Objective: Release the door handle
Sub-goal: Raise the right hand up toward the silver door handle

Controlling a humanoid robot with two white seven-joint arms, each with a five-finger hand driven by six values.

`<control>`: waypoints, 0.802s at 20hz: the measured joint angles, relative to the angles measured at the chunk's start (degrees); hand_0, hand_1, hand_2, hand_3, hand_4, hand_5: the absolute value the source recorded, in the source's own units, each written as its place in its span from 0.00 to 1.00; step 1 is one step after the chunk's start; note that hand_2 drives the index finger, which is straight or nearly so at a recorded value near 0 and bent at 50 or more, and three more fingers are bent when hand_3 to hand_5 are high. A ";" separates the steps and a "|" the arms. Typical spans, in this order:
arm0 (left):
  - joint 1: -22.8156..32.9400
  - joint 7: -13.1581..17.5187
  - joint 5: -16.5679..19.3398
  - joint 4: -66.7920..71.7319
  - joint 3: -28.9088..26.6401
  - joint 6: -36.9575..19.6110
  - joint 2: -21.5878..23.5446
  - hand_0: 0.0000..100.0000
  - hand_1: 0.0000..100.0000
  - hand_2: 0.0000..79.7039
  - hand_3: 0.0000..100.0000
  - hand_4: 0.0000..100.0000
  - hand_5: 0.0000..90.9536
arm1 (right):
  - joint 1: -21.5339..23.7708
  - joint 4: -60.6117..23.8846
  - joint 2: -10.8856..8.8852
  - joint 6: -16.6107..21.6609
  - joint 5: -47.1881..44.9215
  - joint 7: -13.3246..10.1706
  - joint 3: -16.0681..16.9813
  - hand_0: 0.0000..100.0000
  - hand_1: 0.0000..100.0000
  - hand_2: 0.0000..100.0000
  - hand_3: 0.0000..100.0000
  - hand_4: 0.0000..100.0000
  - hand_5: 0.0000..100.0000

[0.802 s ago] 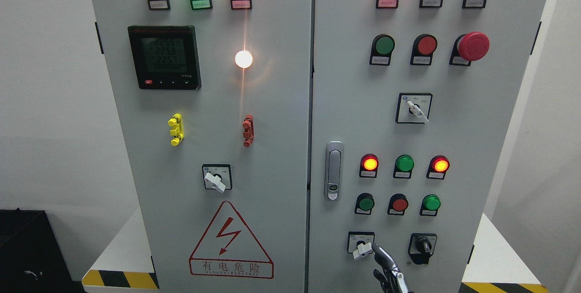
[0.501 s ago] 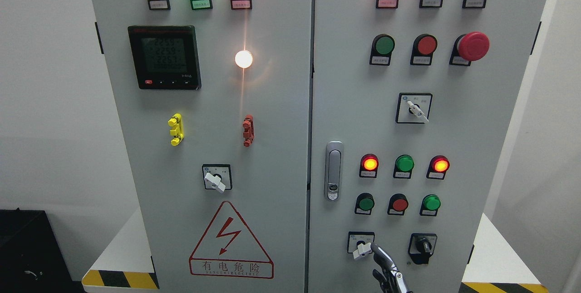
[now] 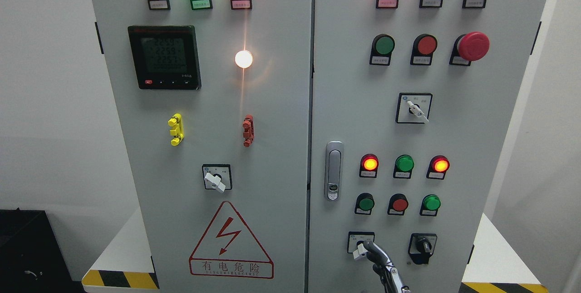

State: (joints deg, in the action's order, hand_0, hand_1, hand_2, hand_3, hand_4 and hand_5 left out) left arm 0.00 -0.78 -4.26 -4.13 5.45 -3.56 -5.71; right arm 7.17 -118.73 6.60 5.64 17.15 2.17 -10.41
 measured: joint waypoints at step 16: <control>0.00 0.00 0.01 0.00 0.00 0.00 0.00 0.12 0.56 0.00 0.00 0.00 0.00 | -7.43 3.10 0.40 -3.31 41.92 -6.13 0.85 0.45 0.34 0.00 1.00 1.00 1.00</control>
State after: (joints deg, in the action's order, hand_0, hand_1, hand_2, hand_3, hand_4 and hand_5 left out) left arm 0.00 -0.78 -4.24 -4.13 5.45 -3.56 -5.71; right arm -0.27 -115.63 6.99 2.33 59.07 -3.96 -9.56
